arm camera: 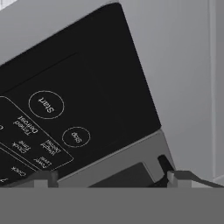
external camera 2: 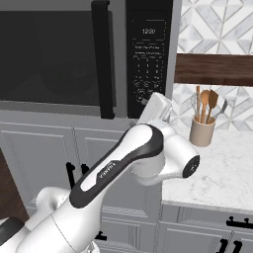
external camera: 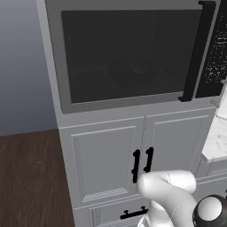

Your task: Pick the broccoli from the sink and place it in the bowl. Then pick the bowl and place it in the microwave. Then close the microwave door and press the start button.

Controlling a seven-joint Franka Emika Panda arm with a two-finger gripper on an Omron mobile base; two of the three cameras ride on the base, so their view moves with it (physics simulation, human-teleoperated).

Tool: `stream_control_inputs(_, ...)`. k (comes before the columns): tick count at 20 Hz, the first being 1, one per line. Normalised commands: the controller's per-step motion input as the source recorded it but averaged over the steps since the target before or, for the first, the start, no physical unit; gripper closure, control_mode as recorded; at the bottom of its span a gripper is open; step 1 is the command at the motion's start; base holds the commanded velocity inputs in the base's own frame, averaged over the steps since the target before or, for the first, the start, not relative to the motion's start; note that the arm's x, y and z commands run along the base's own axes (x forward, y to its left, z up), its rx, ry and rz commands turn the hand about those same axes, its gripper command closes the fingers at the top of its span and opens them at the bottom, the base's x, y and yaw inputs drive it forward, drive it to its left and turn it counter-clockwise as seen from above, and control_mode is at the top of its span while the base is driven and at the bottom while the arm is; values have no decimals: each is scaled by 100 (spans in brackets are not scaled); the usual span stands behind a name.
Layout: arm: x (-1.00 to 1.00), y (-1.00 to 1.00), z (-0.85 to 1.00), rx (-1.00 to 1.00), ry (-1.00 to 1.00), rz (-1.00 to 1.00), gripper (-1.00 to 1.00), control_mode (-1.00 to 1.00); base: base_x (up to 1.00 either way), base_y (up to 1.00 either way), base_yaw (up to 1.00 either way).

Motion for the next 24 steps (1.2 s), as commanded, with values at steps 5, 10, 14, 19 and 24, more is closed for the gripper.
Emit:
stream_control_inputs(5, 17, -11, -1, 0, 0, 0, -100, -100, 0, 0, 0)
stream_control_inputs(10, 7, -15, -5, 0, 0, 0, -100, -100, 0, 0, 0)
stream_control_inputs(14, 25, -4, -10, 0, 0, 0, -100, -100, 0, 0, 0)
stream_control_inputs(19, 33, 0, -10, 0, 0, 0, -100, -100, 0, 0, 0)
stream_control_inputs(24, 25, -3, -5, 0, 0, 0, -100, -100, 0, 0, 0)
